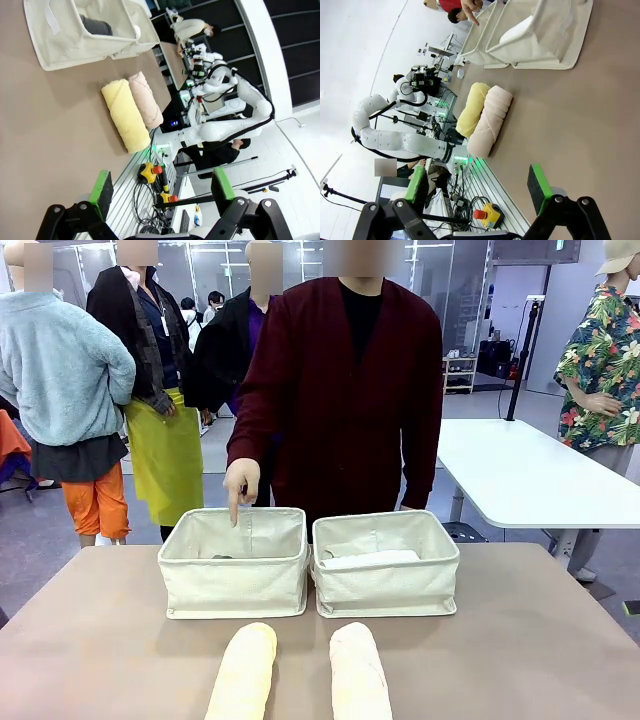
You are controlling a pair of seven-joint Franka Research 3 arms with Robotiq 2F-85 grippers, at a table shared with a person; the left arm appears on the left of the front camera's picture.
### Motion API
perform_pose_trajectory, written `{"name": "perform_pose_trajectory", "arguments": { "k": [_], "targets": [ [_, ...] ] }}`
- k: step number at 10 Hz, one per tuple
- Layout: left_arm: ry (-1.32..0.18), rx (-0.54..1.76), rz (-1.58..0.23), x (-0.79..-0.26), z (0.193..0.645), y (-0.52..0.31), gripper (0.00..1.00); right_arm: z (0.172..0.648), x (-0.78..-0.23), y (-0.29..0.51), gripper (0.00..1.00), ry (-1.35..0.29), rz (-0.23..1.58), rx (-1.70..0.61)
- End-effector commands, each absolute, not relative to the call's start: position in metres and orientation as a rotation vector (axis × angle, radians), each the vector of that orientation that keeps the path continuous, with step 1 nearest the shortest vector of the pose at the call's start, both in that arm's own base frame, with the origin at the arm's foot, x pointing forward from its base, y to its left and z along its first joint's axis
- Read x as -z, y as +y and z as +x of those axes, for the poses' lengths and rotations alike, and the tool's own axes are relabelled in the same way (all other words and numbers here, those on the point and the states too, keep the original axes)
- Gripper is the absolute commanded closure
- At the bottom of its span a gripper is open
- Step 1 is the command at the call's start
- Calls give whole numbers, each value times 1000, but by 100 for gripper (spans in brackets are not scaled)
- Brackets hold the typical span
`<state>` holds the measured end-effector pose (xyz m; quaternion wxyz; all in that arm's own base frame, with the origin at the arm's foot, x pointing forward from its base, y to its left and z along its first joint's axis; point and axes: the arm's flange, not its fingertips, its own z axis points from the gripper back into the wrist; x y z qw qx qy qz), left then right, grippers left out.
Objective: Divide the towels into two baskets.
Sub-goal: Pick up one hotel-folded towel from the bottom of the table and place it in the Fabric basket indicated by the person.
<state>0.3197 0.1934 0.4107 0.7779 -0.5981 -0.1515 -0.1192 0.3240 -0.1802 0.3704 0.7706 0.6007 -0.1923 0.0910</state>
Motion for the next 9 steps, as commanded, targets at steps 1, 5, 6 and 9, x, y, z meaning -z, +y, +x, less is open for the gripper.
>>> {"name": "perform_pose_trajectory", "arguments": {
  "k": [1,5,6,9],
  "targets": [
    [-198,218,-1200,-429,329,113,0,319,-373,-181,0,-410,1300,-209],
    [-107,121,-944,-426,324,-11,0,319,-373,-181,0,-410,1300,-209],
    [-157,47,-820,-417,326,-29,0,319,-373,-181,0,-410,1300,-209],
    [-94,88,-739,-379,318,-80,0,319,-373,-181,0,-410,1300,-209]
  ]
}}
